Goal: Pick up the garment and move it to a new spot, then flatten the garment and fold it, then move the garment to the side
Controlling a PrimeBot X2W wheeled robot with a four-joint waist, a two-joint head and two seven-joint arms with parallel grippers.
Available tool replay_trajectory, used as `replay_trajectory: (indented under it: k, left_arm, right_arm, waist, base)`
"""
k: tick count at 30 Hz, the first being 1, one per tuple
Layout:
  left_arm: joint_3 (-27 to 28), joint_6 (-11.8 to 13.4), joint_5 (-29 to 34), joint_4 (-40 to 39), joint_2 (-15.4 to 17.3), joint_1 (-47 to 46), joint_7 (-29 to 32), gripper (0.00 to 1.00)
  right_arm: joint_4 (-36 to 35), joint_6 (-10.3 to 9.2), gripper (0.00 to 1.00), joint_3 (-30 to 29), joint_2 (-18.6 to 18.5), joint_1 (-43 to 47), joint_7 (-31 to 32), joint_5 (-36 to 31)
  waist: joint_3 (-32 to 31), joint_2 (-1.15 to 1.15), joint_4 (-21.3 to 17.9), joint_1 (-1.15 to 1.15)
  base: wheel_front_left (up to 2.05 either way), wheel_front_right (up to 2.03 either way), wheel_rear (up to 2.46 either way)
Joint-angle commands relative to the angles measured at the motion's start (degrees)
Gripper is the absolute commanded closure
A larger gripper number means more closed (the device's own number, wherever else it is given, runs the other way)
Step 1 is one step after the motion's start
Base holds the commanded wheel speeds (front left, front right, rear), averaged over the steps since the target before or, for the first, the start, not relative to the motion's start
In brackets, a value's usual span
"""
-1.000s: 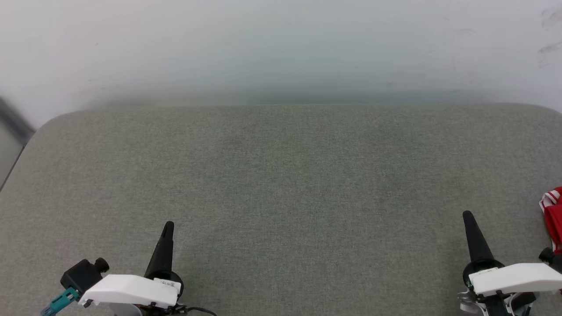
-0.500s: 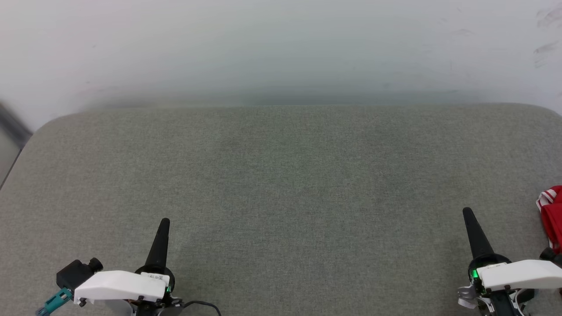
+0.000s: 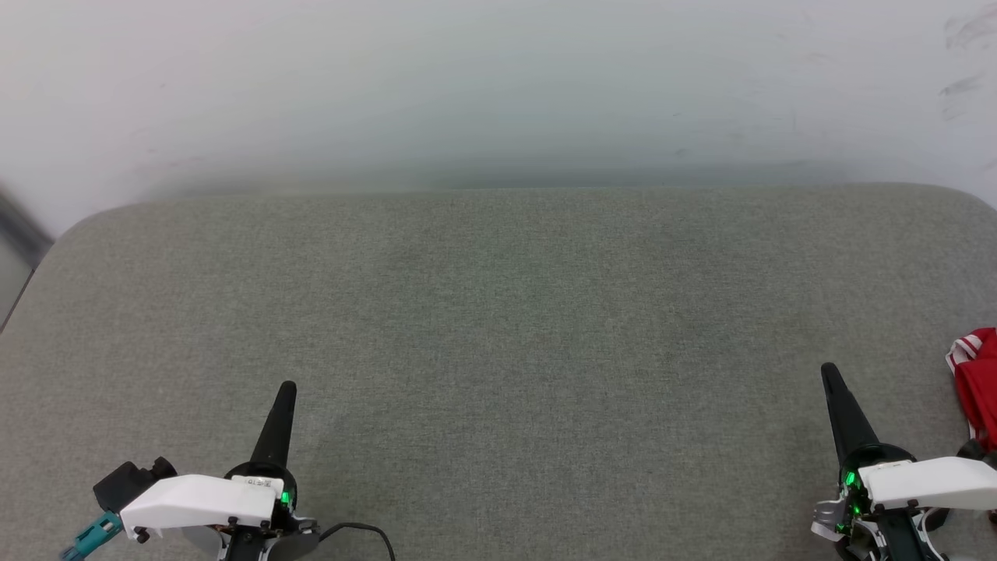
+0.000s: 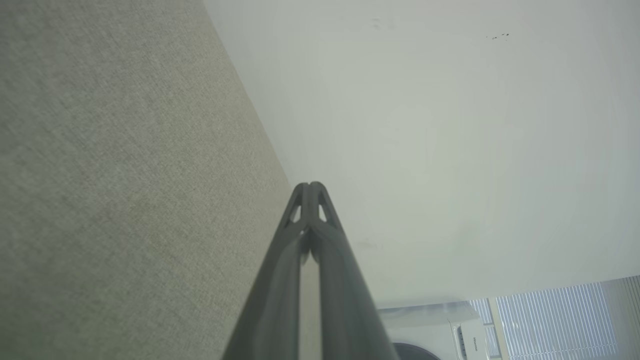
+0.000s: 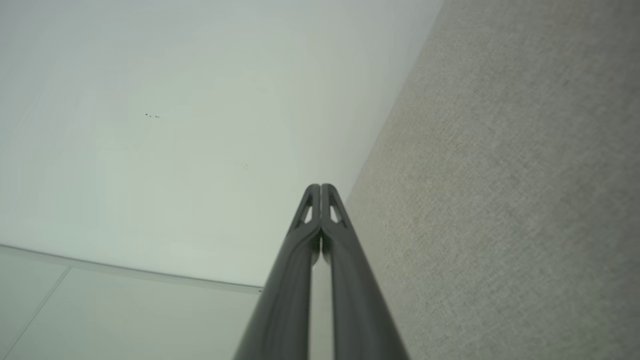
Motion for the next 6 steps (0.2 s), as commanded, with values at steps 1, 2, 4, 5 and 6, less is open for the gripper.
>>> replay_trajectory:
  k: [1,2,4,5,6]
  left_arm:
    - [0.33,-0.12,-1.0,-0.12,0.21,-1.0,0.28,1.0]
    - [0.47,-0.12,-1.94,-0.02,0.19,-1.1,0.54,1.0]
    - [0.59,-0.12,-2.9,0.11,0.17,-1.24,0.8,1.0]
    - [0.67,-0.12,-3.39,0.17,0.15,-1.31,0.94,1.0]
    - [0.74,-0.12,-3.83,0.22,0.14,-1.39,1.09,1.0]
  right_arm:
    - [-0.17,0.0,1.0,-0.19,0.2,-1.1,0.35,1.06]
    - [-0.09,0.0,1.0,-0.24,0.22,-1.17,0.52,2.02]
    - [-0.01,0.0,1.0,-0.29,0.23,-1.22,0.82,2.95]
    - [0.03,0.0,1.0,-0.32,0.24,-1.25,0.9,3.41]
    - [0.07,0.0,1.0,-0.35,0.24,-1.28,1.04,3.85]
  waist:
    - [-0.01,0.0,-0.02,0.0]
    - [-0.04,0.0,-0.08,0.0]
    - [-0.07,0.0,-0.13,0.0]
    - [-0.08,0.0,-0.16,0.0]
    - [-0.1,0.0,-0.19,0.0]
  base:
    - [0.0,0.0,0.0]
    - [0.0,0.0,0.0]
    - [0.0,0.0,0.0]
    - [0.0,0.0,0.0]
    - [0.0,0.0,0.0]
